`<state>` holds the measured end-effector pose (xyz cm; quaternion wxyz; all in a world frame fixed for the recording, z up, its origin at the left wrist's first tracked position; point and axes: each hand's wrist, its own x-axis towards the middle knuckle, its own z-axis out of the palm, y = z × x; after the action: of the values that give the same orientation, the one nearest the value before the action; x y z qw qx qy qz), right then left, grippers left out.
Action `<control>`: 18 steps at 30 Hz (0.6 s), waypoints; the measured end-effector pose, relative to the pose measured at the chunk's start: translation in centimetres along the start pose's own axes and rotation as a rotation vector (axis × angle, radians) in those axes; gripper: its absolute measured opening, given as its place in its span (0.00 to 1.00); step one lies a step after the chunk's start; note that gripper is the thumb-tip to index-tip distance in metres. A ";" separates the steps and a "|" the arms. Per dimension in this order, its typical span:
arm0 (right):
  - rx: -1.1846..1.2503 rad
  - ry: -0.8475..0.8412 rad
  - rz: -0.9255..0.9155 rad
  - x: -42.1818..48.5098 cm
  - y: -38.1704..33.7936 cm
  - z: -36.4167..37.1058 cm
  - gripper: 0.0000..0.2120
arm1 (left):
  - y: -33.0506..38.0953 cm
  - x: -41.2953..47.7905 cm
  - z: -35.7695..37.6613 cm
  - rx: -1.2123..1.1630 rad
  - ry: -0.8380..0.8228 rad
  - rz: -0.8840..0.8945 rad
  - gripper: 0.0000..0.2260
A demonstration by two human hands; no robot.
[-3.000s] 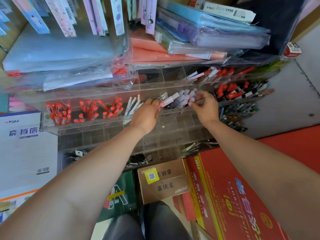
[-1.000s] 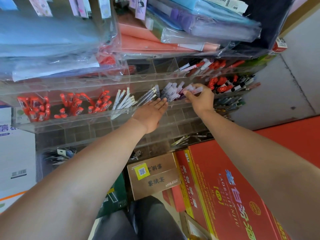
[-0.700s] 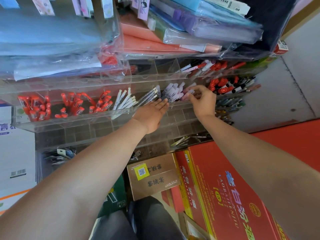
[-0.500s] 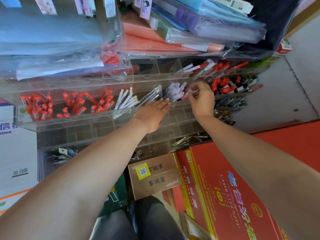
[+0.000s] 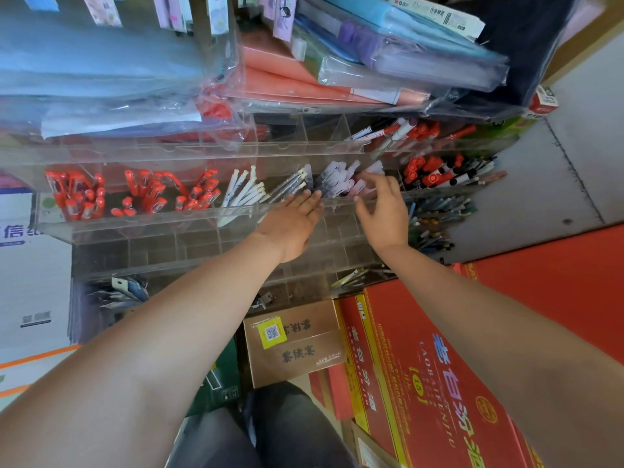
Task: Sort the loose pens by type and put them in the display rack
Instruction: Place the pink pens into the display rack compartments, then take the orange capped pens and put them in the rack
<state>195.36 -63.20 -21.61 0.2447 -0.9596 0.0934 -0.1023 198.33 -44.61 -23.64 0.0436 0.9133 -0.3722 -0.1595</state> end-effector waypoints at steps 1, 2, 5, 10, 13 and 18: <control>0.017 -0.004 -0.009 -0.2 -0.3 0.0 0.16 | 0.1 -0.5 -0.1 -0.003 0.024 -0.011 0.32; 0.035 -0.010 -0.021 -0.4 -0.6 0.0 0.15 | 0.1 -1.2 -0.2 -0.010 0.048 -0.021 0.31; 0.066 -0.044 -0.093 -1.4 -2.3 0.1 0.09 | -0.3 -3.9 -0.5 -0.025 0.123 -0.046 0.27; 0.094 -0.177 -0.198 -4.4 -7.6 1.9 0.05 | -2.6 -10.9 -0.2 -0.058 0.202 -0.134 0.20; 0.096 -0.275 -0.229 -7.4 -12.4 4.4 0.06 | -5.0 -16.7 0.7 -0.105 0.233 -0.225 0.16; 0.105 -0.456 -0.288 -14.3 -22.6 10.5 0.07 | -10.7 -29.6 3.8 -0.197 0.198 -0.379 0.13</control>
<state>187.11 -35.69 -21.69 0.2918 -0.9473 -0.1068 0.0780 184.33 -16.18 -21.65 0.1383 0.9693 -0.1708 -0.1101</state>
